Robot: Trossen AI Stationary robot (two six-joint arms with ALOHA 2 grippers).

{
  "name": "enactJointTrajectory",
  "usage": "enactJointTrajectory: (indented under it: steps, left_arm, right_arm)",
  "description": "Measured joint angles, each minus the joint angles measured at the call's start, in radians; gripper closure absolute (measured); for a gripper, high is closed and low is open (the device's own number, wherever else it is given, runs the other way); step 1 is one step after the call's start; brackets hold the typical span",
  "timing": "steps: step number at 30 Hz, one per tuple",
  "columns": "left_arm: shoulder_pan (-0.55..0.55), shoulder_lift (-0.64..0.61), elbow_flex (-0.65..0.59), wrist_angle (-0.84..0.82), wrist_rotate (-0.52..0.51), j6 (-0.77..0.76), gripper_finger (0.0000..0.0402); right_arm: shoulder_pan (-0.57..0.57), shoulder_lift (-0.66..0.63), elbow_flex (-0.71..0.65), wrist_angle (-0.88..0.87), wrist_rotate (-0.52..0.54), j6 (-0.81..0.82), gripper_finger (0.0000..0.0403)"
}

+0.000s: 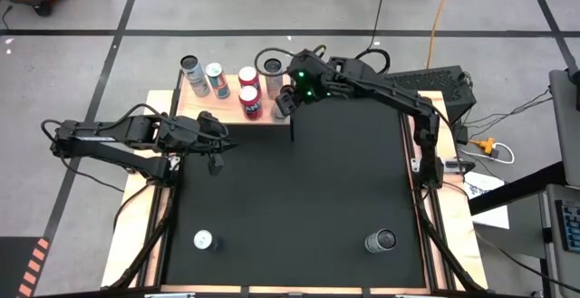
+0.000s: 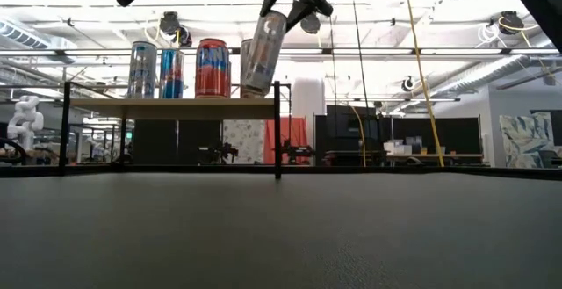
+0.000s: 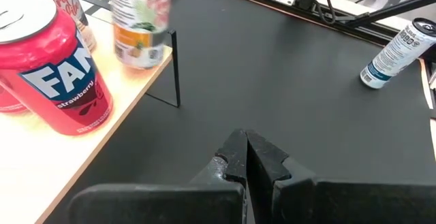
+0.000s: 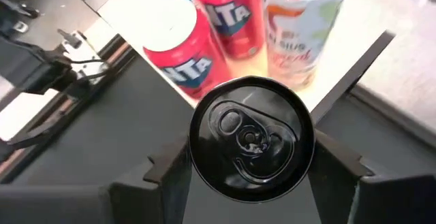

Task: Place canned beverage on shelf
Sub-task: Put the white-yellow soda can aligned with the other white-yellow soda can on the shelf

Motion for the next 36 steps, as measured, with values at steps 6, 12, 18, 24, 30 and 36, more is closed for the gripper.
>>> enactJointTrajectory:
  steps: [6, 12, 18, 24, 30, 36]
  left_arm:
    - [0.0, 0.0, 0.0, 0.0, 0.0, 0.0, 0.0401]
    - [0.0, 0.0, 0.0, 0.001, 0.0, 0.0, 0.0401]
    - [0.0, 0.0, 0.0, 0.001, 0.0, 0.0, 0.0401]
    - [0.0, 0.0, 0.0, 0.001, 0.0, 0.0, 0.0401]
    - [0.0, 0.0, 0.0, 0.001, 0.0, 0.0, 0.0401]
    - [0.0, 0.0, 0.0, 0.001, 0.0, 0.0, 0.0401]
  right_arm:
    - [-0.012, 0.019, 0.0, 0.009, -0.004, -0.044, 0.02]
    - [-0.012, 0.019, 0.0, 0.055, 0.026, -0.075, 0.02]
    - [-0.022, 0.019, 0.0, 0.058, 0.048, -0.085, 0.02]
    - [-0.021, 0.019, 0.0, 0.058, 0.045, -0.085, 0.0198]
    - [-0.024, 0.019, 0.0, 0.051, 0.045, -0.087, 0.0188]
    - [-0.029, 0.02, 0.0, 0.023, 0.043, -0.086, 0.0182]
